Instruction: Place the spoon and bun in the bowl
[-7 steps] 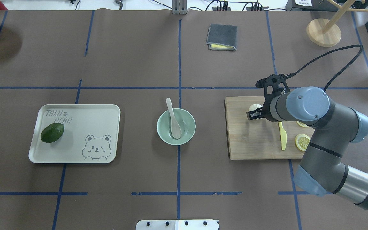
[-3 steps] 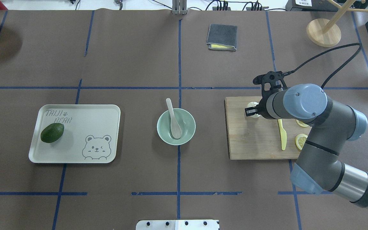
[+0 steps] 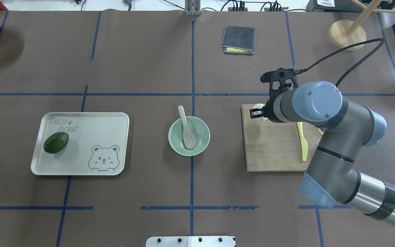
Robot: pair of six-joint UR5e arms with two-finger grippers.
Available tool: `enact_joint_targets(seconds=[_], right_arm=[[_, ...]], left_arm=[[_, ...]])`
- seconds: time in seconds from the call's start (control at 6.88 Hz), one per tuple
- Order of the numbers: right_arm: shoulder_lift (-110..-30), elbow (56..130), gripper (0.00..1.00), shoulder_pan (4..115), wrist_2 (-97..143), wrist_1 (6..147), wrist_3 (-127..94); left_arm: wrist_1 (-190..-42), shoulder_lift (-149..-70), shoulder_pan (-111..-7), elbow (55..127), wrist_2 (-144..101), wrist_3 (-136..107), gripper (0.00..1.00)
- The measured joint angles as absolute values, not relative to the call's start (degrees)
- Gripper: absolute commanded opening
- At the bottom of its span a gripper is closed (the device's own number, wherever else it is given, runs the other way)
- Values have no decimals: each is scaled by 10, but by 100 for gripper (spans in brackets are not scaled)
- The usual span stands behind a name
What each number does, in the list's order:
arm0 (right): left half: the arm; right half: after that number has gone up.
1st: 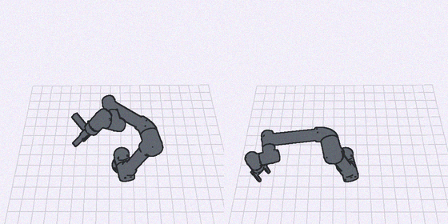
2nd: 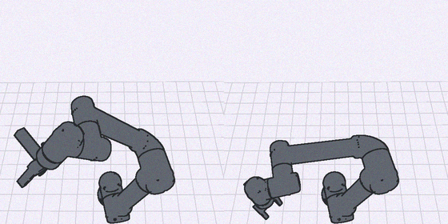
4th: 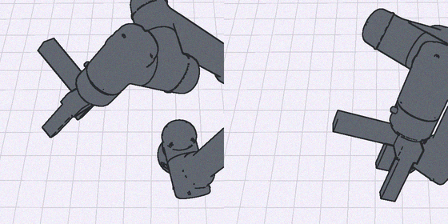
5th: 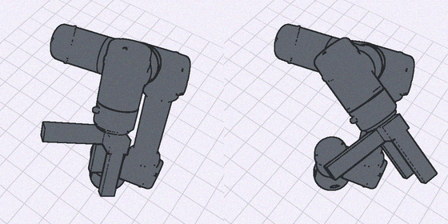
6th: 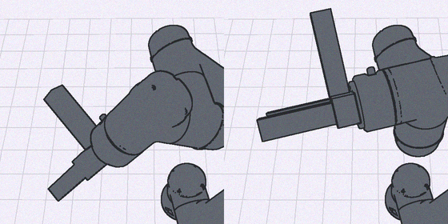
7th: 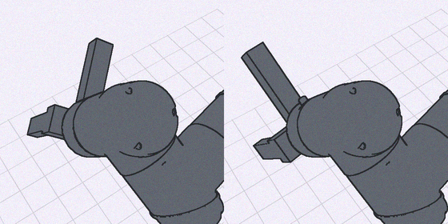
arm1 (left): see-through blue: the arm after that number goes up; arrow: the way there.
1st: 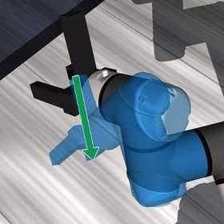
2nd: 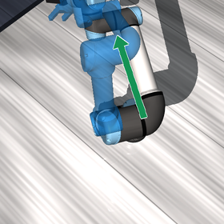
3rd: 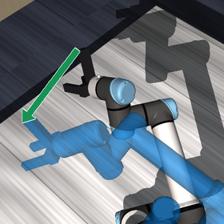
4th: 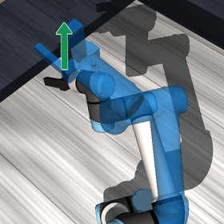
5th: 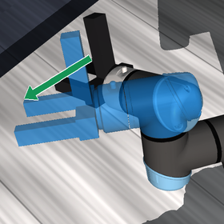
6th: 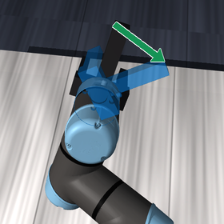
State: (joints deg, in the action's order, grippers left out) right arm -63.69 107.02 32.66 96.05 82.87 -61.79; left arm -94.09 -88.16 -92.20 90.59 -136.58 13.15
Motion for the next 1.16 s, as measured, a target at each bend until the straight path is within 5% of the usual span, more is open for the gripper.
enact_joint_targets(seconds=[0.58, 0.73, 1.16], right_arm=[[-473, 989, 3, 225, 876, 905, -719], [-463, 972, 99, 210, 865, 905, -727], [-462, 961, 100, 195, 846, 905, -725]], left_arm=[[-939, -885, -922, 914, -1365, 129, 100], [-940, -886, -922, 915, -1365, 129, 100], [-941, -885, -922, 915, -1366, 129, 100]])
